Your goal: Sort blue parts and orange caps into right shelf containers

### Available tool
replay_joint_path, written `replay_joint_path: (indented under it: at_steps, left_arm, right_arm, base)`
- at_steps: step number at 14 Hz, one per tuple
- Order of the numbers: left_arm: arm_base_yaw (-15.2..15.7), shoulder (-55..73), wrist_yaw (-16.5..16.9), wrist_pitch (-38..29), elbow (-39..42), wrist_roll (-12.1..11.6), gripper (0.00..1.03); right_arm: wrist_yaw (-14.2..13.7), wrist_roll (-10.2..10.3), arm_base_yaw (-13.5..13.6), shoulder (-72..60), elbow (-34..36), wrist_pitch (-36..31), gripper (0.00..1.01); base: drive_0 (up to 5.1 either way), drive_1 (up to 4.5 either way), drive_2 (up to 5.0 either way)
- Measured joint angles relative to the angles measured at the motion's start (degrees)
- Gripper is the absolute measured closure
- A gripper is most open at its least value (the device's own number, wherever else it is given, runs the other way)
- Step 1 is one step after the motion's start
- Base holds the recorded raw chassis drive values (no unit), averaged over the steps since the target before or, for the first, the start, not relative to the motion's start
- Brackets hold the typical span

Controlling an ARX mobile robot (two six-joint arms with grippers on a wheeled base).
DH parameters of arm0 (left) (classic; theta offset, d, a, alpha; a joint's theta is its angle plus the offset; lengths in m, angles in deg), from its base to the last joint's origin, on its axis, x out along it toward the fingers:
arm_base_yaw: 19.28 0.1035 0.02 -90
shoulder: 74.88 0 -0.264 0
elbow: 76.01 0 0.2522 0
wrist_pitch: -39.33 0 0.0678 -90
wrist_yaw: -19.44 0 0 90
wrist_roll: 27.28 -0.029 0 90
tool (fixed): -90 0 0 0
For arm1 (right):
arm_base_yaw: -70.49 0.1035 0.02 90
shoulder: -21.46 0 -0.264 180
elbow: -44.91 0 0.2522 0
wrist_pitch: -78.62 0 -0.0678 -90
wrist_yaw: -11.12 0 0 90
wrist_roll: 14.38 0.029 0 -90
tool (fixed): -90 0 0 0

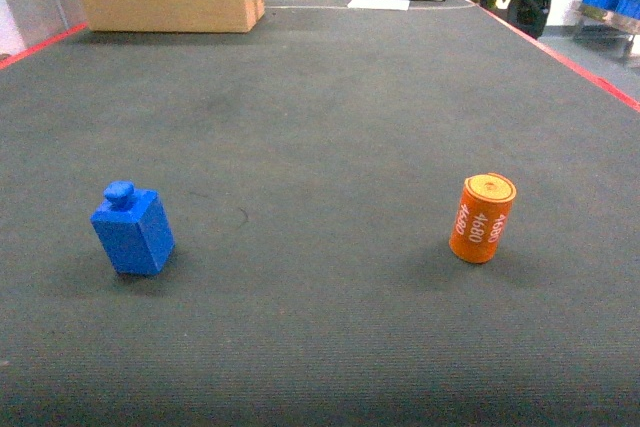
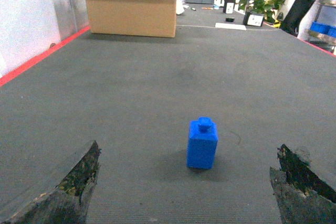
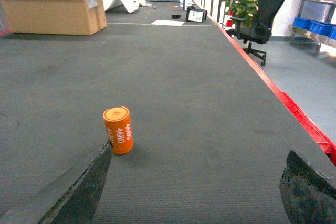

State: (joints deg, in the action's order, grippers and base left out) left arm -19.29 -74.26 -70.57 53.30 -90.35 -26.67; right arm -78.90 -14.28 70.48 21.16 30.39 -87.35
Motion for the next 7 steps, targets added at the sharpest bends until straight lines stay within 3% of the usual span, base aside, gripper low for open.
replay_joint_path:
  at_steps: [7]
  left_arm:
    - [0.0, 0.0, 0.0, 0.0, 0.0, 0.0, 0.05]
  right_arm:
    - [0.0, 0.0, 0.0, 0.0, 0.0, 0.0, 0.03]
  base:
    - [0.0, 0.0, 0.0]
